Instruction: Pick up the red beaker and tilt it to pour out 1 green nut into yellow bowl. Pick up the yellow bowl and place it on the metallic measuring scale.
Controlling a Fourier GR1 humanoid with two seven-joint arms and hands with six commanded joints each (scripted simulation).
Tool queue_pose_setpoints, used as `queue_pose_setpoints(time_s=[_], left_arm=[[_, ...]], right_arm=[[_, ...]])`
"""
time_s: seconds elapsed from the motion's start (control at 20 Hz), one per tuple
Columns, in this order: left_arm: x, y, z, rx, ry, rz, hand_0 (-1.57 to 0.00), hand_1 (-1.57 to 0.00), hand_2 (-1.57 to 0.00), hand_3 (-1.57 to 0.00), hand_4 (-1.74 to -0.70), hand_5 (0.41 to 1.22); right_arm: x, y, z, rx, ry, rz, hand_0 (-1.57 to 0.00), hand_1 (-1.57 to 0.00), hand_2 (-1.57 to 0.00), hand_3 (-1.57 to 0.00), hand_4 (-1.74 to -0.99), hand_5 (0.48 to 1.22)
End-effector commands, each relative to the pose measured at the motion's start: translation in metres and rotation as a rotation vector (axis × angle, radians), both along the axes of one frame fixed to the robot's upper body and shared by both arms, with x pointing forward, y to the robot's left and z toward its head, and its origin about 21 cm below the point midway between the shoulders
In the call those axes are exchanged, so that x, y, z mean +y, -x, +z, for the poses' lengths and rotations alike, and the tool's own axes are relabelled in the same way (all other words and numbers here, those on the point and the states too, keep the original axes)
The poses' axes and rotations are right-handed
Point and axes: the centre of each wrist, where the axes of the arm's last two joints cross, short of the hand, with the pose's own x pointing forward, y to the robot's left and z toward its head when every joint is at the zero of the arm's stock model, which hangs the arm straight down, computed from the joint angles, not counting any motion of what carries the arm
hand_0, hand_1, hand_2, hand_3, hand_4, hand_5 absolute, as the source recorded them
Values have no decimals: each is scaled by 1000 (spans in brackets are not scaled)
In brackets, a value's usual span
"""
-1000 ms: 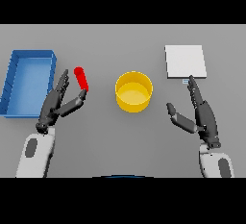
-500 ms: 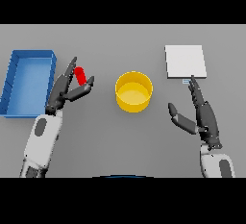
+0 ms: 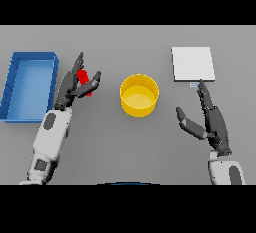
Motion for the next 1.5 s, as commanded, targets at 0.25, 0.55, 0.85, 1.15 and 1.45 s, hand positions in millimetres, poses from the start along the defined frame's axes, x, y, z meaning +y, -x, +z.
queue_pose_setpoints(time_s=[0.25,0.55,0.85,1.15,1.45], left_arm=[[-12,-5,-11,-16,33,58,-551,-588,-662,-728,-1471,943],[-18,-6,-7,-30,-49,40,-1304,-1313,-1333,-1237,-1597,1148],[-20,-8,5,-90,88,18,-1501,-1503,-1509,-1484,-1660,1150],[-16,-19,42,-152,72,-39,-1553,-1553,-1555,-1548,-1720,1131],[-15,-21,54,-162,-32,-86,-1556,-1557,-1558,-1553,-1724,1139]], right_arm=[[0,1,1,8,1,0,1,1,1,1,-1237,648],[0,2,2,-12,-18,13,1,1,1,1,-1250,647],[2,3,-1,-9,-15,8,1,1,1,1,-1246,644],[0,1,1,-28,7,4,1,1,1,1,-1226,650],[0,1,1,-46,42,2,1,1,1,1,-1219,661]])
